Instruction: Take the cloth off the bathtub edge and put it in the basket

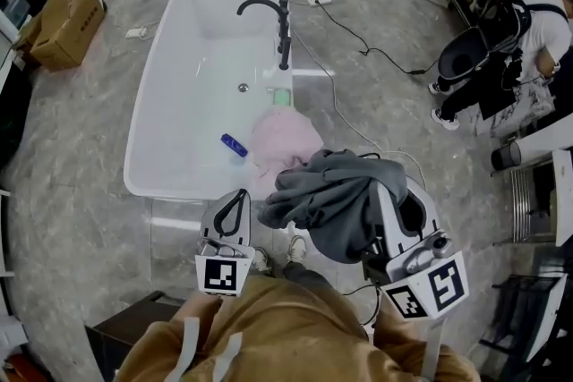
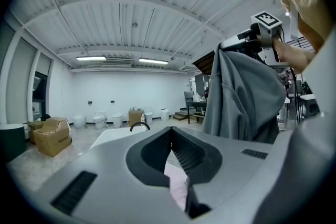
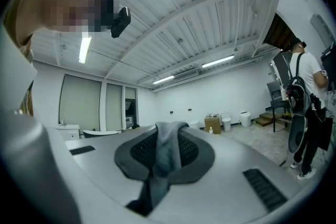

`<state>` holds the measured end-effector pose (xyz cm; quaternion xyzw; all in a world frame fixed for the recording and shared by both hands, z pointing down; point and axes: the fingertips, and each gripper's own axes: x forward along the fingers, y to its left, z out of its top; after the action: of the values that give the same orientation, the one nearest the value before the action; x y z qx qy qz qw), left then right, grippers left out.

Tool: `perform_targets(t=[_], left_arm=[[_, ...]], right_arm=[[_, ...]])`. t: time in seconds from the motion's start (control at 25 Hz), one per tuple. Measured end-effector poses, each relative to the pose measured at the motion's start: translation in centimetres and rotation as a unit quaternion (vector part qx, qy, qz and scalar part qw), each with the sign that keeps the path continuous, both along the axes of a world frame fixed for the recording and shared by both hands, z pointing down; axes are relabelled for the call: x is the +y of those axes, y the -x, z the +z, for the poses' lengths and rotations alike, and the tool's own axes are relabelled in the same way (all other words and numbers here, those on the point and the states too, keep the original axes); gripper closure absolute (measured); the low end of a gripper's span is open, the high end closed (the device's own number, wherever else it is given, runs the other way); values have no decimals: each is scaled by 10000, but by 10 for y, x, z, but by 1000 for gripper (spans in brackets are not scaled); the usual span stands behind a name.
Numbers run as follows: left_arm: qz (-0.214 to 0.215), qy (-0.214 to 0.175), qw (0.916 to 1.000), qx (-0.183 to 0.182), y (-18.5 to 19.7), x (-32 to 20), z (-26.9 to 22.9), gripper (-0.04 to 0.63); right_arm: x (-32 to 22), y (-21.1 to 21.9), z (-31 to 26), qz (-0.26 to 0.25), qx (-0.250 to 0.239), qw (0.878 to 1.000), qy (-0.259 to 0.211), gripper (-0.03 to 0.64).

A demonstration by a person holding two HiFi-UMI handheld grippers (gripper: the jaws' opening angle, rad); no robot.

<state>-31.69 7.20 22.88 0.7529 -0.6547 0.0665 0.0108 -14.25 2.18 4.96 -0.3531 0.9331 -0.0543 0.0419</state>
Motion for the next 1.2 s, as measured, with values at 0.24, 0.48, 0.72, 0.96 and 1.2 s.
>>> perform_targets(t=[0.24,0.48,0.72,0.96,1.2], left_arm=[[341,23,9994,69,-9,-5,6,589],[1017,-9,9947,114,-43,-7,9,589],[1748,-41,9844,211,-93,-7,10,589],[2323,-1,9725,169,-156,-7,8,589],[2660,-168,9638,-80,-235,-20,5,589]], right_arm=[[6,-20,0,482,4,9988,-25,586],[30,-54,-7,1136,129,9934,-124,586],[61,-100,-13,1868,250,9820,-89,586],[80,-162,-12,2425,235,9699,-56,586],[90,-244,-4,2697,123,9628,-42,584]])
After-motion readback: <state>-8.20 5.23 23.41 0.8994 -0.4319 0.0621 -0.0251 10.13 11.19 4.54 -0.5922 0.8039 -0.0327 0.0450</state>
